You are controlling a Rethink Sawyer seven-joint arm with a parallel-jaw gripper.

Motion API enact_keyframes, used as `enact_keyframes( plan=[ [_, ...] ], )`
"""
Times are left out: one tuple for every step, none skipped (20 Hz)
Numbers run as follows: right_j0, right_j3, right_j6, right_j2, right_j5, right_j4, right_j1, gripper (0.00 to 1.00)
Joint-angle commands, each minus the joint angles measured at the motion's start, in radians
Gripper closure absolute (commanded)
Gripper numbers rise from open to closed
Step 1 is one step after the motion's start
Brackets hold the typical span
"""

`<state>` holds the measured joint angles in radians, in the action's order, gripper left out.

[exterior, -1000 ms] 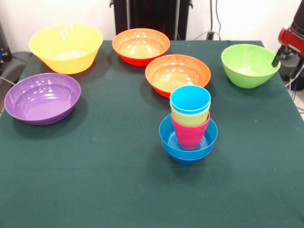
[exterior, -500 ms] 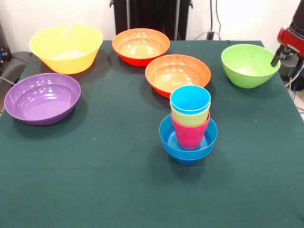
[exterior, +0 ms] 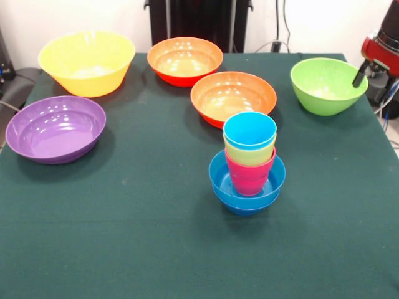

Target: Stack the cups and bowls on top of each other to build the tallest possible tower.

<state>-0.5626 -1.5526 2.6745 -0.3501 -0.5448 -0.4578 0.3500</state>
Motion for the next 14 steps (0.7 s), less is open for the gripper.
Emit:
enact_keyframes(
  plan=[
    [0.028, -0.041, 0.000, 0.128, 0.061, 0.079, -0.081, 0.00],
    [0.030, -0.043, -0.001, 0.129, 0.061, 0.082, -0.079, 0.00],
    [0.020, -0.052, 0.007, 0.136, 0.067, 0.080, -0.077, 0.00],
    [0.020, -0.054, 0.007, 0.138, 0.067, 0.081, -0.076, 0.00],
    [0.014, -0.056, 0.014, 0.141, 0.069, 0.080, -0.077, 0.00],
    [0.012, -0.057, 0.017, 0.141, 0.071, 0.081, -0.078, 0.00],
    [0.006, -0.059, 0.023, 0.144, 0.077, 0.081, -0.080, 0.00],
    [0.006, -0.060, 0.024, 0.146, 0.079, 0.082, -0.081, 0.00],
    [0.005, -0.062, 0.025, 0.149, 0.084, 0.083, -0.083, 0.00],
    [0.004, -0.062, 0.026, 0.150, 0.086, 0.085, -0.084, 0.00],
    [-0.001, -0.059, 0.028, 0.150, 0.087, 0.085, -0.088, 0.00],
    [-0.004, -0.056, 0.029, 0.150, 0.089, 0.086, -0.092, 0.00],
    [-0.005, -0.056, 0.029, 0.151, 0.092, 0.086, -0.095, 0.00],
    [-0.006, -0.055, 0.030, 0.152, 0.095, 0.086, -0.098, 0.00]
  ],
)
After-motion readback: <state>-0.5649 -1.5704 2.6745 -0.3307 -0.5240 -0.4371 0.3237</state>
